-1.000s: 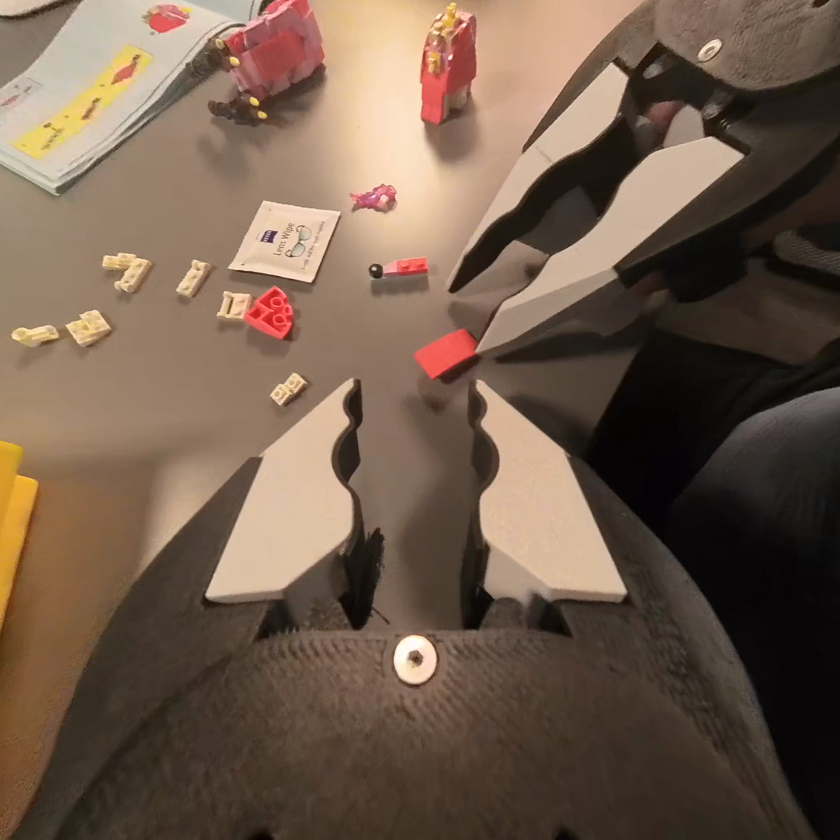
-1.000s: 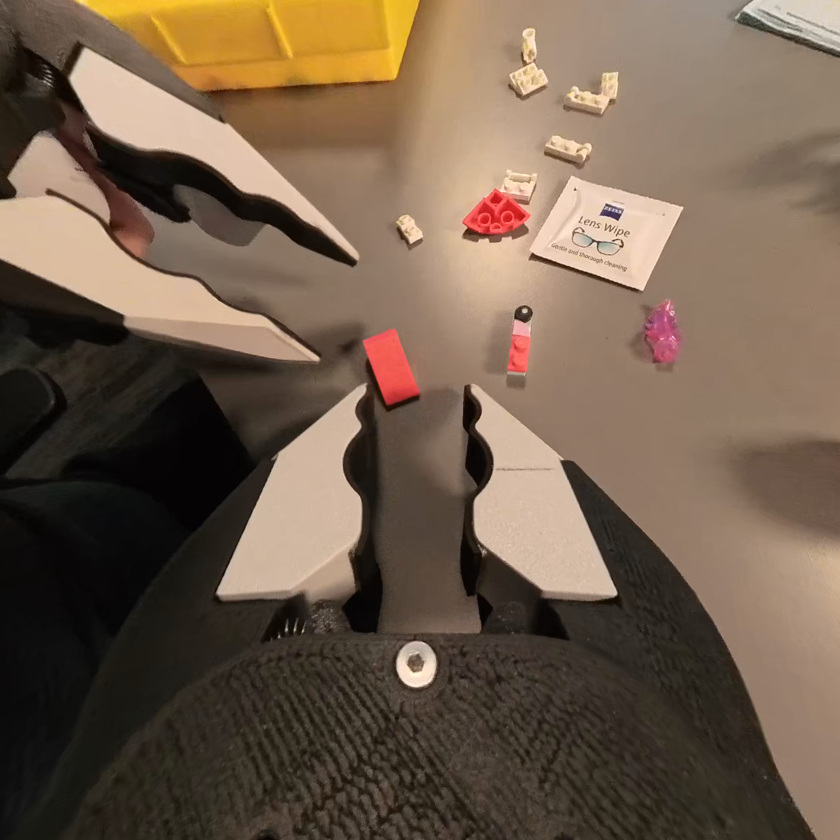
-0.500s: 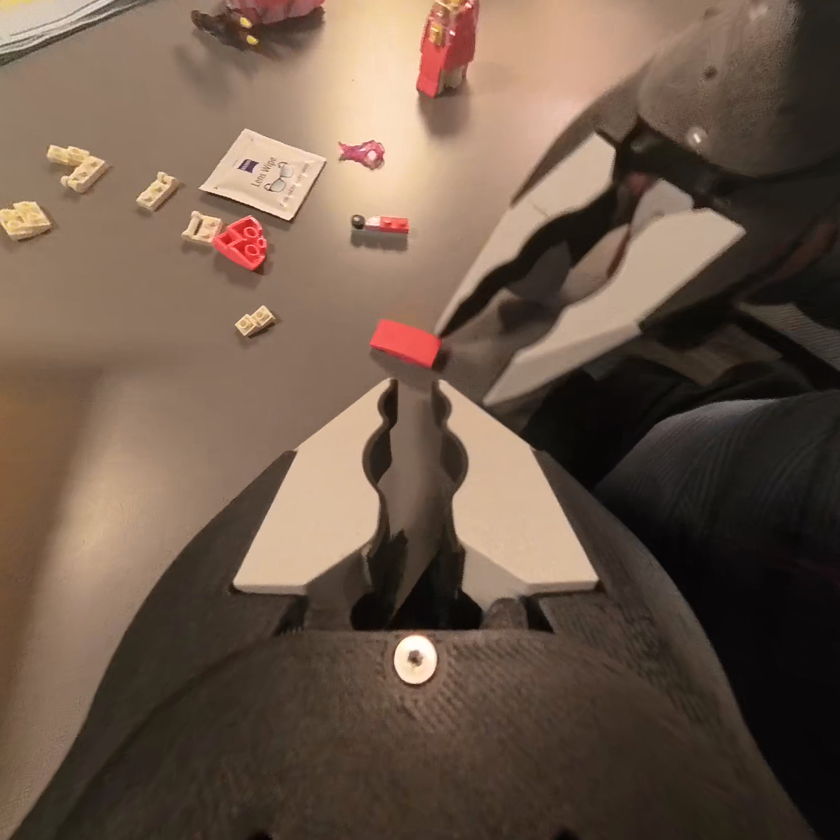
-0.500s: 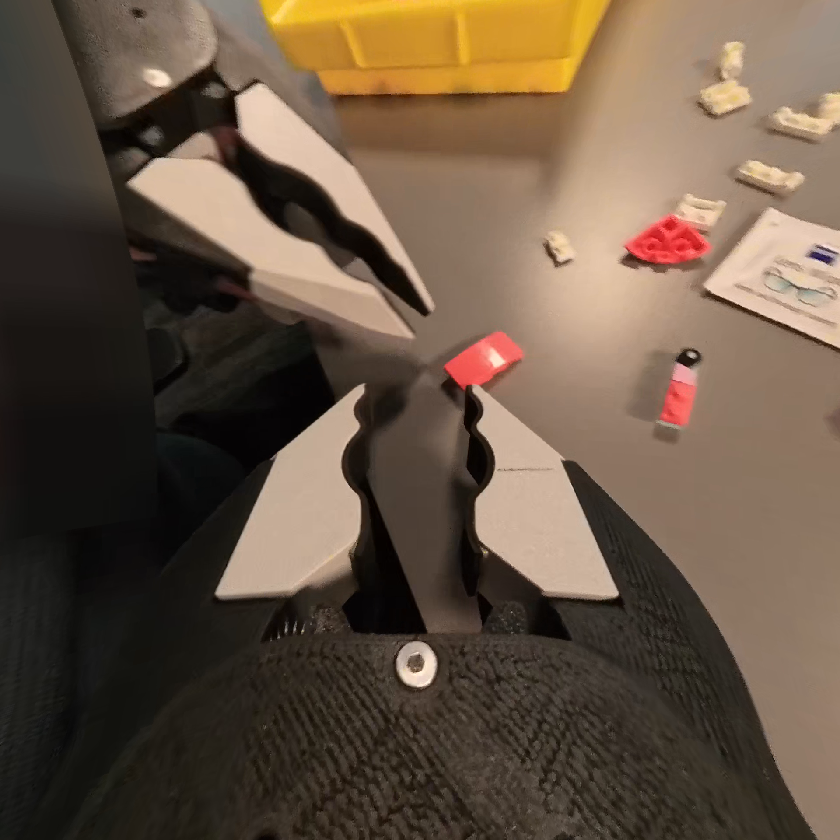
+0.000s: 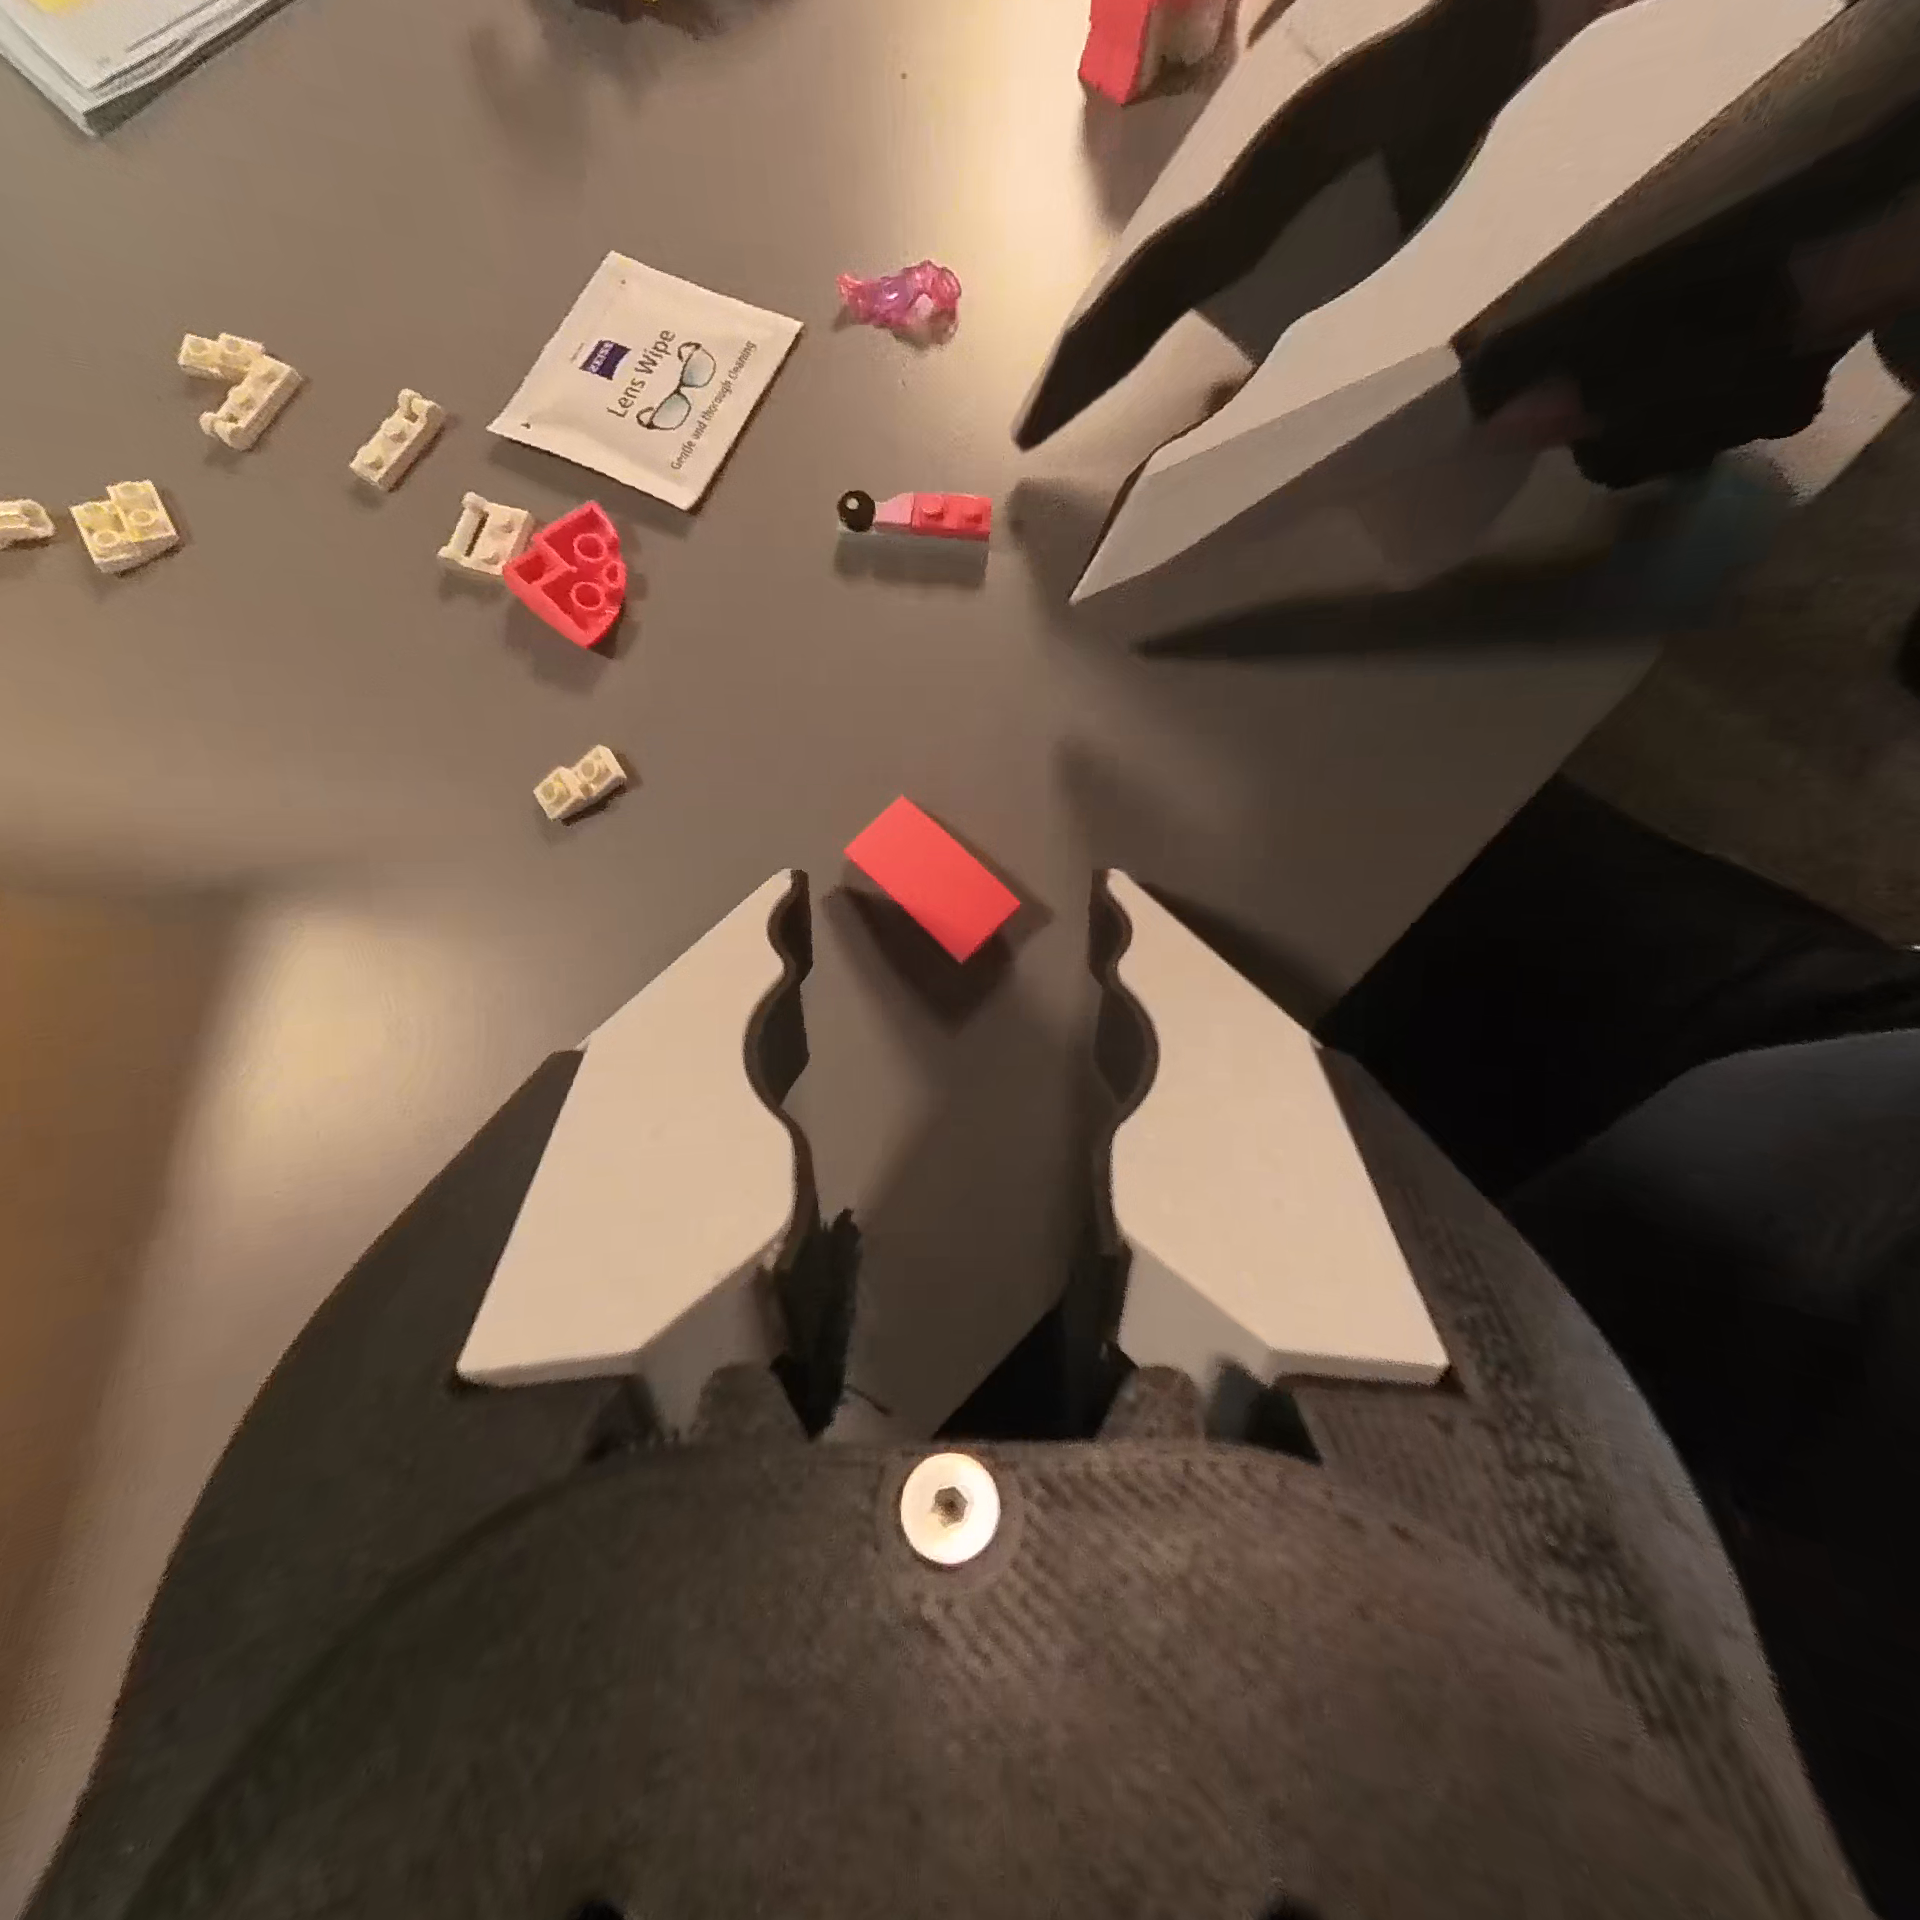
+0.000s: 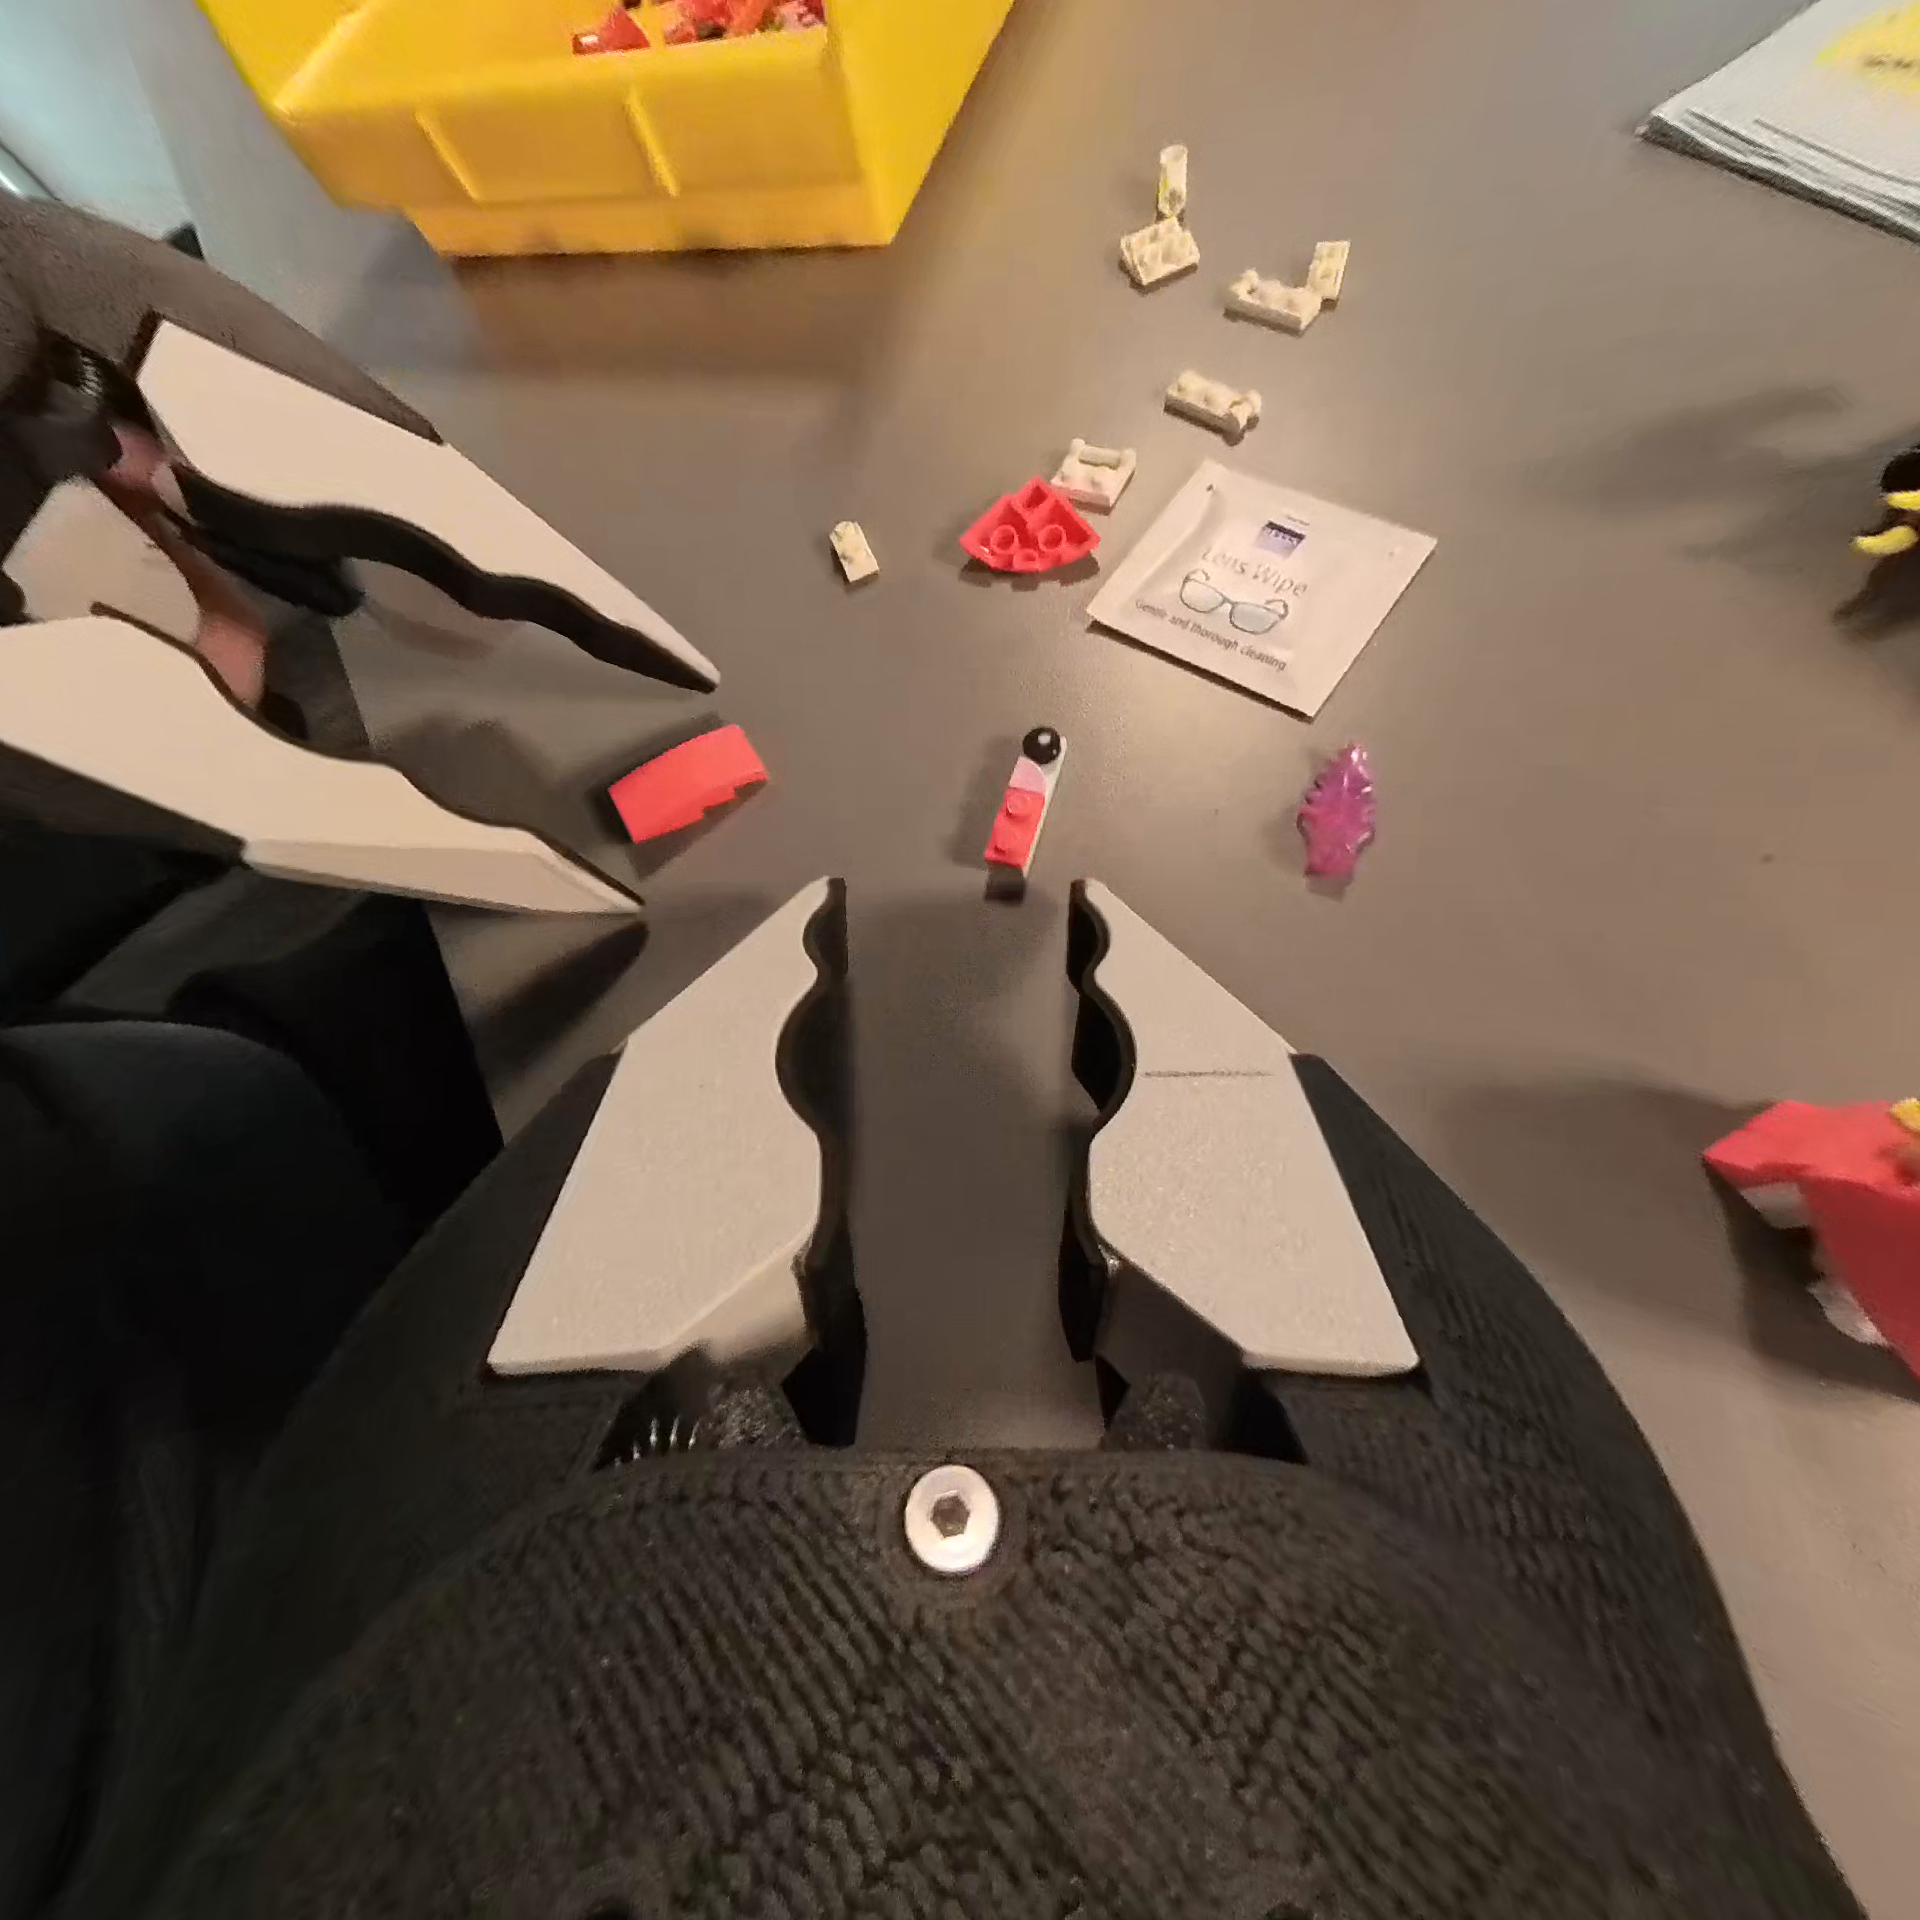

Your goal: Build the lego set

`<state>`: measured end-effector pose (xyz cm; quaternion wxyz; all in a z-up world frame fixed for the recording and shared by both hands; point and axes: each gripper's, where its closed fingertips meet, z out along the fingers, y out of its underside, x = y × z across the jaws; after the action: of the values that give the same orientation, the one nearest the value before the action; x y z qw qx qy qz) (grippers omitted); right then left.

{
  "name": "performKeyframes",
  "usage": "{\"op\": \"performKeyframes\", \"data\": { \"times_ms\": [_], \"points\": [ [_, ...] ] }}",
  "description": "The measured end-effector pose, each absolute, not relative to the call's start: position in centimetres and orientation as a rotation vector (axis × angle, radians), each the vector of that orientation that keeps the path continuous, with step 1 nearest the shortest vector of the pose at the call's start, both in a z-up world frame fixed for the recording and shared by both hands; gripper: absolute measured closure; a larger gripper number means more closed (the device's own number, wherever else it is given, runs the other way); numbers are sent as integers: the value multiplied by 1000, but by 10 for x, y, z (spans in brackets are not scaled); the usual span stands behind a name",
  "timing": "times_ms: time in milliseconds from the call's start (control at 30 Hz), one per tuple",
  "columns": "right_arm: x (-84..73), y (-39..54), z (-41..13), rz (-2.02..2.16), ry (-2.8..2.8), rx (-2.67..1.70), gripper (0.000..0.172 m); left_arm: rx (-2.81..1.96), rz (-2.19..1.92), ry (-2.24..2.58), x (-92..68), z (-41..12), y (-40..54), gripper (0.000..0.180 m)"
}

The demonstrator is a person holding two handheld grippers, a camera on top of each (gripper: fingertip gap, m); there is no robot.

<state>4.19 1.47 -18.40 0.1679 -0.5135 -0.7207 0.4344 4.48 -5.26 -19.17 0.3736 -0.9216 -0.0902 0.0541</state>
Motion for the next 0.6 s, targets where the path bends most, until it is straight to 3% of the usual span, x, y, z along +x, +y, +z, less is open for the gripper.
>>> {"op": "performKeyframes", "data": {
  "times_ms": [233,600],
  "points": [
    [36,-18,-173,1404,-2140,-1330,129,-2324,218,-178,38,-178,-46,130],
    [20,32,-132,1404,-1948,-871,133,-2363,237,47,24,-180,10,148]
  ]
}}
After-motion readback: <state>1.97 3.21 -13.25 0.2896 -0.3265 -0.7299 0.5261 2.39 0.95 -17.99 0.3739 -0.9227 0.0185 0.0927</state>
